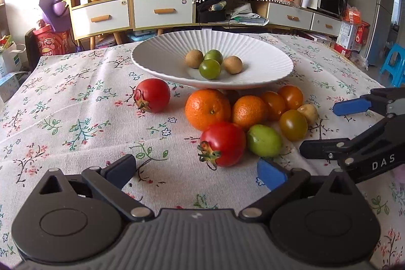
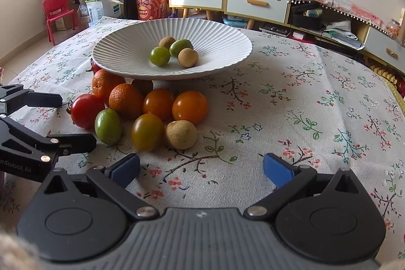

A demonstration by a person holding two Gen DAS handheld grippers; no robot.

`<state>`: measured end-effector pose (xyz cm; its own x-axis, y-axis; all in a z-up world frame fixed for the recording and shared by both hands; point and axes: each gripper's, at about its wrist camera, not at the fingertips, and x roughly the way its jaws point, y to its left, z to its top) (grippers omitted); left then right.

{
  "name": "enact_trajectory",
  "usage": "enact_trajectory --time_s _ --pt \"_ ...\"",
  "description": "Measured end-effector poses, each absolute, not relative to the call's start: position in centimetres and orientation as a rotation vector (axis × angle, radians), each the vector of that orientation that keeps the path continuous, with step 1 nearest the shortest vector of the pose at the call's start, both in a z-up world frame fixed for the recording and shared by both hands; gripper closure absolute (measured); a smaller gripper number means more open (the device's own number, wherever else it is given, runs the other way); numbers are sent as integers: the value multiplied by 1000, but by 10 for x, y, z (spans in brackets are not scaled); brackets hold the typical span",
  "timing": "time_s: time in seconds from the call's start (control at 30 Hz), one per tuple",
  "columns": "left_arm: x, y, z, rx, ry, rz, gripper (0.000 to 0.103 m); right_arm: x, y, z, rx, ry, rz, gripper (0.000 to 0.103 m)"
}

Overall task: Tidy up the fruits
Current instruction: 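Withdraw both tools from the bowl toward the remaining fruits, then grasp the red tomato with the left tool while the right tool grasps a tan round fruit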

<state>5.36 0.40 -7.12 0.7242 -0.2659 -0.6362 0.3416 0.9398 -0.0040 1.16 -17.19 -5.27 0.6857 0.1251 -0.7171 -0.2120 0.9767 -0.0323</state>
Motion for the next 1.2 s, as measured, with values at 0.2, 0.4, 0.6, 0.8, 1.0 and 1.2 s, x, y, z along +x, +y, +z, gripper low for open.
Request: enact_trajectory --time_s 0.2,0.4,0.6,0.8,1.0,1.2 --pt "55 3 -66 116 684 -383 25 16 -171 -47 -125 775 224 23" --pt "55 0 -62 82 691 -438 49 16 -163 -43 -144 764 270 52" --pt "58 -1 -59 58 706 -444 65 17 -161 -39 -140 763 297 68" --pt "60 -1 -57 44 726 -437 71 17 -160 -37 -133 758 299 81" --pt "56 -1 -50 37 744 -449 72 15 -158 -32 -132 756 314 81" --pt "48 -1 -40 24 740 -466 72 8 -156 -22 -120 747 334 81"
